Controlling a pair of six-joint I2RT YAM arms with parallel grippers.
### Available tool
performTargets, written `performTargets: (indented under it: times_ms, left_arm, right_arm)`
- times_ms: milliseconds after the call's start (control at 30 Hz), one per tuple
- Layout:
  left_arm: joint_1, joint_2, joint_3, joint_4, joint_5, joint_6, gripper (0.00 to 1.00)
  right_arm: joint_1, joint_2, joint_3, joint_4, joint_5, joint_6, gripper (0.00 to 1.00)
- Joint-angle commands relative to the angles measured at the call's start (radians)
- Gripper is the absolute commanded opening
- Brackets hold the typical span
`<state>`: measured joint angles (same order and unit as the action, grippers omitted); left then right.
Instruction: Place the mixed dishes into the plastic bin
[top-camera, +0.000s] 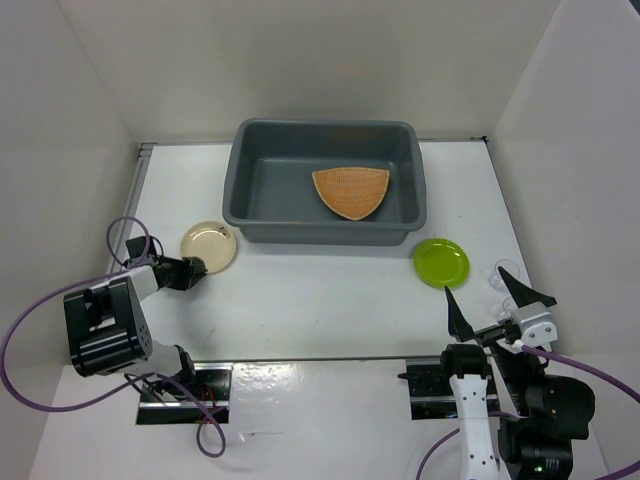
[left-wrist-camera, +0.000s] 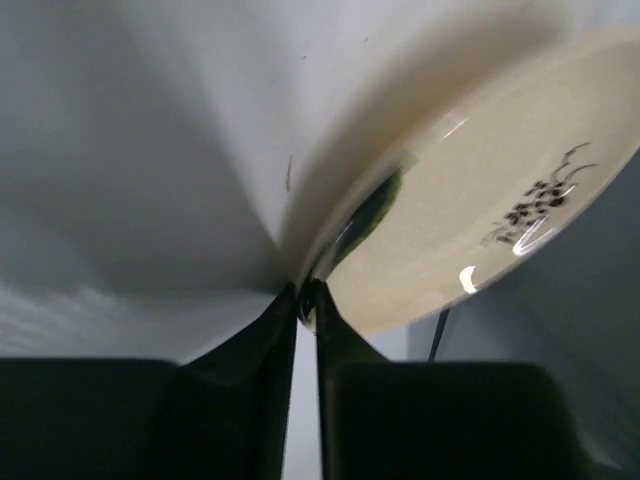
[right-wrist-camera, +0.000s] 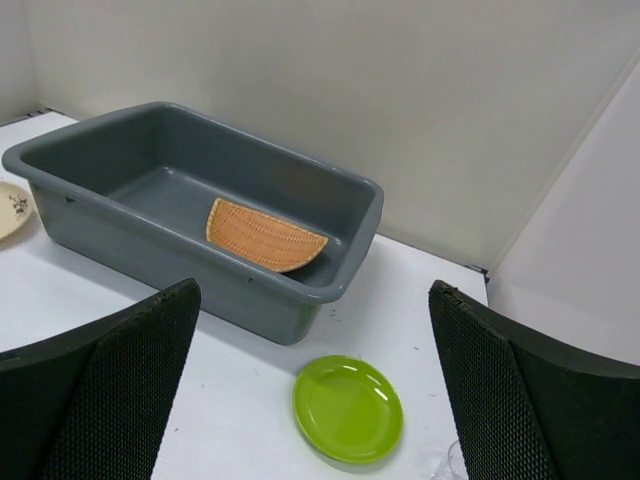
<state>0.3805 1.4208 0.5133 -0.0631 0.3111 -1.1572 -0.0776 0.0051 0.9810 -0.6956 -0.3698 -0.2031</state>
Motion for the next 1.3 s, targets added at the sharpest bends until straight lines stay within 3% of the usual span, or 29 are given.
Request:
performTargets:
  times_ms: [0, 33, 167, 300, 500, 667, 767, 867, 1033, 1267]
  left_arm:
    - [0.012, 0.043, -0.024, 0.014, -0.052, 0.097, 0.11]
    - [0.024, 0.043, -0.024, 0.014, -0.052, 0.106, 0.0]
    - [0.043, -0.051, -0.024, -0.056, -0.043, 0.097, 0.0]
    - [0.066, -0.291, 0.071, -0.158, -0.026, 0.048, 0.0]
    - [0.075, -0.589, 0.2, -0.19, -0.066, -0.168, 0.0]
    - [0.028, -0.517, 0.316, -0.155, 0.022, -0.19, 0.0]
    - [-0.073, -0.409, 0.416, -0.075, 0.089, -0.182, 0.0]
    - [-0.217, -0.149, 0.627, -0.11, 0.158, -0.049, 0.0]
    - [-0.469, 0.079, 0.865, -0.132, 0.183, 0.045, 0.0]
    - [-0.649, 0.484, 1.296, -0.378, 0.18, 0.229, 0.0]
  right_arm:
    - [-0.007, -0.083, 0.01, 0.004, 0.009, 0.004, 0.99]
    - [-0.007, -0.083, 0.01, 0.004, 0.009, 0.004, 0.99]
    - [-0.007, -0.083, 0.01, 0.004, 0.009, 0.004, 0.99]
    - [-0.007, -0.083, 0.01, 0.004, 0.009, 0.004, 0.99]
    - [-0.007, -0.083, 0.01, 0.004, -0.018, -0.005, 0.99]
    - [-0.007, -0.083, 0.01, 0.004, -0.008, -0.005, 0.99]
    - [-0.007, -0.083, 0.01, 0.004, 0.003, 0.004, 0.99]
    - [-0.007, -0.083, 0.01, 0.004, 0.003, 0.004, 0.99]
    - [-0.007, -0.083, 0.01, 0.004, 0.012, 0.004, 0.99]
    - [-0.007, -0.083, 0.01, 0.013, 0.022, 0.004, 0.99]
